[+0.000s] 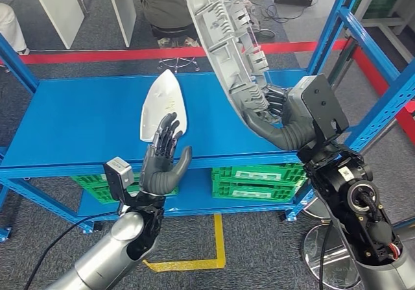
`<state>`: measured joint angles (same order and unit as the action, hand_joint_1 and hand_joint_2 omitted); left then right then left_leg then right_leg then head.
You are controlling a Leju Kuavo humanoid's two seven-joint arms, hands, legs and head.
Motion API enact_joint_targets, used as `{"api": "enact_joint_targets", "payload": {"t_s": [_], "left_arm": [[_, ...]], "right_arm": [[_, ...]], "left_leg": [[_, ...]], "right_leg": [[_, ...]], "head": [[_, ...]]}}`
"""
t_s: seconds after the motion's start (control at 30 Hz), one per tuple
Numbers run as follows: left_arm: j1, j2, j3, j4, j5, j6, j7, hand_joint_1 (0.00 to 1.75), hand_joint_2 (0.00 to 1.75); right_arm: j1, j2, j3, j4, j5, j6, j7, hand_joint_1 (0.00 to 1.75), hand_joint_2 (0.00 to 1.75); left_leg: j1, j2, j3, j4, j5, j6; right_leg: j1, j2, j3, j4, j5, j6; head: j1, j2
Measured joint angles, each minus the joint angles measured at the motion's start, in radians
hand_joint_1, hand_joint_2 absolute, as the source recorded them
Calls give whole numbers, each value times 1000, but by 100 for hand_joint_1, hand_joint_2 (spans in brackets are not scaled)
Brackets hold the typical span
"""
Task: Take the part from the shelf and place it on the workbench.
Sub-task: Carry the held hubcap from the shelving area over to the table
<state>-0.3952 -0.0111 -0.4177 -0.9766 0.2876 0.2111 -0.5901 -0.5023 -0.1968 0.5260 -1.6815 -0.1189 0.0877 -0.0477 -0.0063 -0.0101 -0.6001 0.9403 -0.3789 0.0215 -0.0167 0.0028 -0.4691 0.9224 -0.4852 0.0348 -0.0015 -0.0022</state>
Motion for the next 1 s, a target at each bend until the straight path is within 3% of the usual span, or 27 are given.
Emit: {"api": "enact_joint_targets", "payload": {"t_s": [0.3,0.37,0.43,0.5,0.53,0.57,0.6,0.63,0.7,0.77,0.83,0.87,0.9,0.93,1.0], "left_arm": [[2,1,0,-2,0,1,-1,0,175],[2,3,1,-2,0,1,-4,0,175],[0,4,2,-3,0,1,-9,0,175],[1,4,2,-3,-1,-1,-11,0,175],[3,5,2,-3,-2,-1,-11,0,175],[5,5,3,-3,-3,-1,-12,0,175],[7,5,3,-3,-4,-1,-12,0,175],[8,5,3,-3,-6,-1,-12,0,175],[8,5,5,-3,-10,-1,-13,0,175],[8,5,8,-3,-13,-1,-13,0,175],[11,6,11,-4,-14,-1,-13,0,175],[13,7,14,-5,-14,-1,-13,0,175],[14,9,17,-6,-14,-1,-13,0,175],[13,10,20,-6,-15,-1,-12,0,175],[13,10,23,-8,-17,-1,-11,0,175]], "right_arm": [[0,0,0,0,4,-9,0,175,175],[-1,0,0,0,4,-10,-1,175,175],[-4,0,0,0,4,-10,-4,175,175],[-5,0,2,2,4,-10,-10,175,175],[-5,0,2,4,4,-10,-13,175,175],[-5,0,3,7,4,-10,-15,175,175],[-5,0,4,9,4,-9,-16,175,175],[-5,0,4,12,4,-9,-17,175,175],[-5,0,5,17,4,-8,-19,175,175],[-5,0,7,22,4,-8,-23,175,175],[-7,0,10,25,4,-8,-27,175,175],[-7,1,11,26,4,-7,-27,175,175],[-8,1,13,27,4,-6,-27,175,175],[-9,1,13,29,3,-5,-28,175,175],[-14,1,13,31,3,-2,-29,175,175]], "left_leg": [[-7,-1,-3,5,-5,6],[-1,-3,4,-5,-3,9],[6,-7,12,-16,-1,13],[7,-15,14,-17,-1,15],[7,-22,14,-17,-2,15],[9,-30,15,-16,-3,13],[11,-39,15,-13,-5,10],[14,-51,16,-9,-8,6],[20,-74,11,5,-15,-8],[22,-95,-6,17,-15,-25],[26,-117,-19,16,-7,-40],[27,-113,-23,18,-7,-46],[26,-93,-33,34,-15,-51],[25,-64,-53,73,-34,-55],[22,-10,-124,205,-87,-58]], "right_leg": [[-3,-1,2,-4,0,4],[-3,-2,3,0,-6,8],[-4,-4,-26,67,-43,12],[-5,-3,-102,211,-103,19],[-6,-3,-139,276,-120,22],[-9,-3,-164,309,-118,25],[-12,-3,-169,301,-94,27],[-16,1,-157,256,-54,30],[-28,42,-112,128,20,37],[-33,80,-89,62,37,34],[-30,70,-89,58,31,21],[-29,58,-88,57,32,13],[-28,45,-85,56,33,5],[-28,31,-82,53,34,-4],[-21,4,-80,52,32,-16]], "head": [[-3,0],[-3,0],[3,0],[13,0],[16,0],[17,0],[18,0],[20,0],[28,0],[32,0],[25,0],[21,0],[14,0],[7,0],[-7,0]]}}
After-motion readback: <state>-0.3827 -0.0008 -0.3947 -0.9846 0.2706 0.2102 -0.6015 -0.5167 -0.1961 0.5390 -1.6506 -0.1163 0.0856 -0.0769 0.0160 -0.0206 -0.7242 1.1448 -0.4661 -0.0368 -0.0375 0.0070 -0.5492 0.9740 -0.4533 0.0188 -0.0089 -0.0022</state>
